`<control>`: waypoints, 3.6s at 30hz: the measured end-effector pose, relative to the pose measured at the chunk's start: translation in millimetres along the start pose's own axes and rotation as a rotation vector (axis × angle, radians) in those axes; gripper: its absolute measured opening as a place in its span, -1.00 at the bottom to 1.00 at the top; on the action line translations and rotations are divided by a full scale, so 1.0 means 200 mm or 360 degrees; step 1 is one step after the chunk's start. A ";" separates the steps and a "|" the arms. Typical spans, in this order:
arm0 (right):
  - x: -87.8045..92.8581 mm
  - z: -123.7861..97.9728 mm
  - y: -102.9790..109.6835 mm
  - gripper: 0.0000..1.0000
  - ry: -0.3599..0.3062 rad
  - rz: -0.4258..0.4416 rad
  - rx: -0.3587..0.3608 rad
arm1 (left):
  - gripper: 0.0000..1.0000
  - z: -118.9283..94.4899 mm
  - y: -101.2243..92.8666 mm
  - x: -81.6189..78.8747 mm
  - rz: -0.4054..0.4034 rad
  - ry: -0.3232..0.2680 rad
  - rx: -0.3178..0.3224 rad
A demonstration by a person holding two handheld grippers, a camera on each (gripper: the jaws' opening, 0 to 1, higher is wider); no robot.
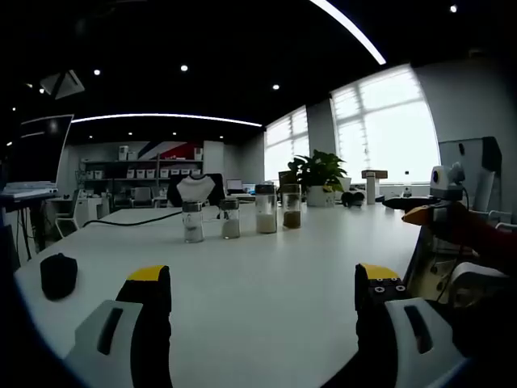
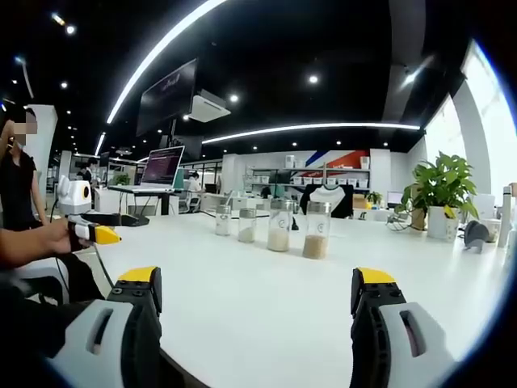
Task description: Rotate the seasoning bottle until the label or dispensing opening points toward the visible target arrow and the bottle remains upright within the marked orientation range
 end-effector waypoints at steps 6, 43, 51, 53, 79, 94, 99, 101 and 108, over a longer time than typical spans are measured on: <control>0.01 0.01 0.01 0.99 0.0020 -0.0030 -0.0010 | 0.99 0.00 0.00 0.00 0.0001 -0.0002 -0.0001; 0.00 0.07 0.04 0.99 0.0036 -0.0065 -0.0009 | 0.99 0.00 0.01 0.01 0.0021 0.0007 -0.0006; -0.02 0.14 0.10 0.97 0.0003 -0.0038 -0.0050 | 0.99 0.00 0.00 0.00 0.0018 -0.0010 -0.0003; -0.02 0.16 0.12 0.97 0.0004 -0.0018 -0.0061 | 0.99 0.00 0.00 0.00 0.0021 -0.0011 -0.0004; -0.03 0.46 0.28 0.99 0.0042 0.0070 -0.0197 | 0.99 -0.02 0.03 -0.01 0.0031 -0.0027 -0.0029; -0.01 0.65 0.34 0.99 0.0062 0.0013 -0.0226 | 0.99 -0.02 0.05 -0.02 0.0029 -0.0024 -0.0029; 0.01 0.72 0.36 0.99 0.0088 0.0008 -0.0237 | 0.99 -0.02 0.05 -0.01 0.0028 -0.0007 -0.0020; 0.01 0.74 0.36 0.99 0.0083 0.0002 -0.0238 | 0.99 -0.03 0.06 0.00 0.0034 0.0003 -0.0020; 0.01 0.85 0.40 0.99 0.0068 -0.0052 -0.0262 | 0.99 -0.02 0.07 0.03 0.0029 0.0039 -0.0005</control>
Point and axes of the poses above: the point that each gripper's makers call its tool centre point, and the gripper's own axes: z roughly forward along the fingers, y roughly to its left, x roughly out of its underside, the point moved 4 cm from there along -z, roughly backward along the fingers, and after that the axes turned 12 degrees about z, right-handed, at the moved point
